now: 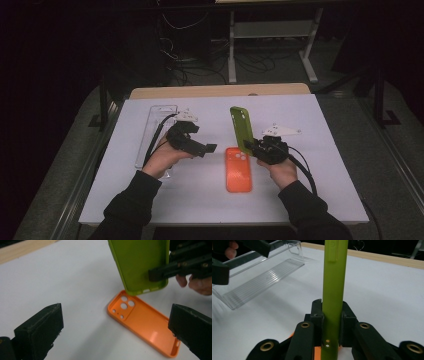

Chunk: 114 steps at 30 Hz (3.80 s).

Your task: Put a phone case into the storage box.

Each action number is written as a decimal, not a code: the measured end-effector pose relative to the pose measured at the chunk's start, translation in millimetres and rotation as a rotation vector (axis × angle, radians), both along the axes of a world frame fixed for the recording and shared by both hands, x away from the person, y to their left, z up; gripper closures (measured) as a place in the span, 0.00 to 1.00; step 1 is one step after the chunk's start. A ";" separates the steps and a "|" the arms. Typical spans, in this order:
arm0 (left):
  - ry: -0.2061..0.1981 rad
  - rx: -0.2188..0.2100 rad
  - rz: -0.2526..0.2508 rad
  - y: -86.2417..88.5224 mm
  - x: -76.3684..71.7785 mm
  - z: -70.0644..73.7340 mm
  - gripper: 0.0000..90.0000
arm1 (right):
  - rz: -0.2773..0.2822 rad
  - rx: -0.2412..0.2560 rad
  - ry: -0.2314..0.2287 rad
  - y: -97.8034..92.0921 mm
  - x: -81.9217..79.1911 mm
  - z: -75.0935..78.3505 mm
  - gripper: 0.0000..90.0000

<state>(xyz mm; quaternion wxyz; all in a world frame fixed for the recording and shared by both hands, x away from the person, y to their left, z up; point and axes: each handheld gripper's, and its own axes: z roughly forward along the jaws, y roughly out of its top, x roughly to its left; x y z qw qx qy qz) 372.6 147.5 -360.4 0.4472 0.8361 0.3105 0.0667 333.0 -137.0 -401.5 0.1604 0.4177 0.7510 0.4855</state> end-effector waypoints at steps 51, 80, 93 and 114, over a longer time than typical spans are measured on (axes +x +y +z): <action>0.024 -0.240 -0.002 -44.8 24.1 0.3 0.14 | 0.106 -0.003 -0.019 39.3 -12.6 0.7 0.82; -0.157 -0.113 0.260 40.1 64.2 59.9 0.15 | 0.069 -0.133 -0.009 -22.3 -30.2 -6.2 0.00; -0.260 0.001 0.467 74.8 89.3 71.9 0.15 | 0.040 -0.159 0.014 -46.8 -50.8 -25.6 0.00; -0.255 0.141 0.733 90.7 127.3 19.7 0.15 | 0.040 -0.155 0.001 -54.1 -56.7 -24.8 0.00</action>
